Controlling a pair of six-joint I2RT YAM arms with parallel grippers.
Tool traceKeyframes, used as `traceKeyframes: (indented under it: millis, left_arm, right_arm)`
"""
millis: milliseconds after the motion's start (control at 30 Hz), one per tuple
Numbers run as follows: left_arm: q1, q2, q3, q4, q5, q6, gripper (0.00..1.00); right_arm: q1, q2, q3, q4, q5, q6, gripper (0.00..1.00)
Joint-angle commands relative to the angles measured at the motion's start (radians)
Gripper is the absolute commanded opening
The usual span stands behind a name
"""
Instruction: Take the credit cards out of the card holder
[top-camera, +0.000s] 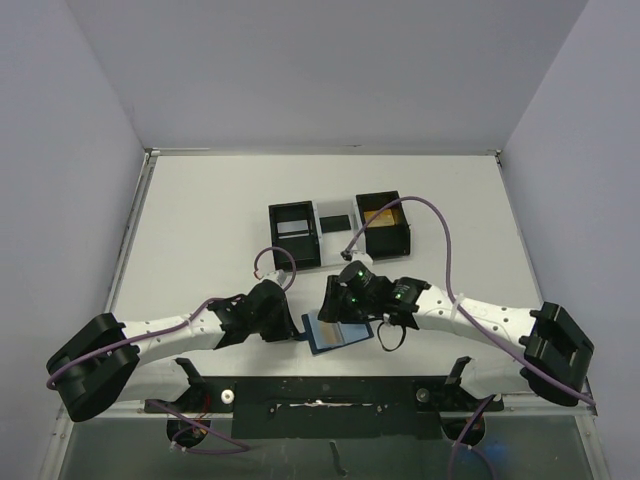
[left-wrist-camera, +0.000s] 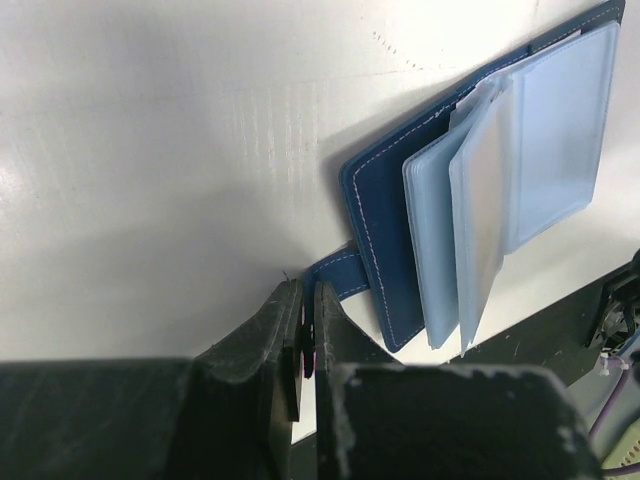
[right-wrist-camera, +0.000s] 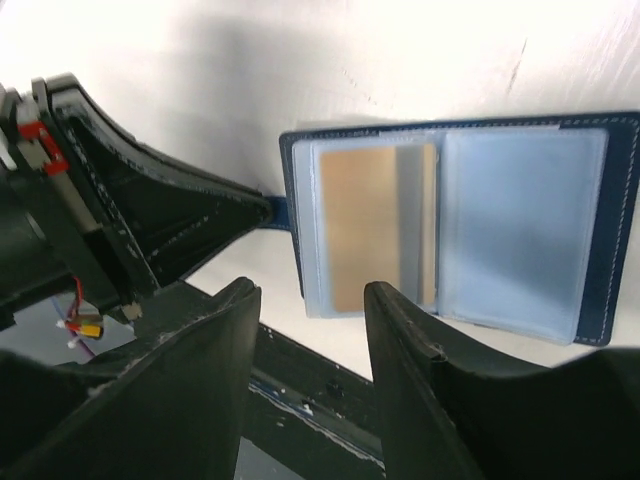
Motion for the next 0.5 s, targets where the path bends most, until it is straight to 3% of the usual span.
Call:
traceKeyframes:
  millis: [0,300,467]
  left_arm:
    - [-0.003,-0.019,0.04,0.001,-0.021,0.01,0.0]
    - [-0.003,-0.004,0.044,0.006,-0.017,0.013,0.0]
    - [-0.003,-0.006,0.04,0.002,-0.017,0.013,0.0]
  right_arm:
    - [-0.048,-0.008,-0.002,0.042,-0.011,-0.013,0.47]
    - [-0.04,0.134,0.046,0.07,-0.06,-0.06,0.57]
    - [-0.014,0.226,0.115,0.011,-0.013,-0.06,0.59]
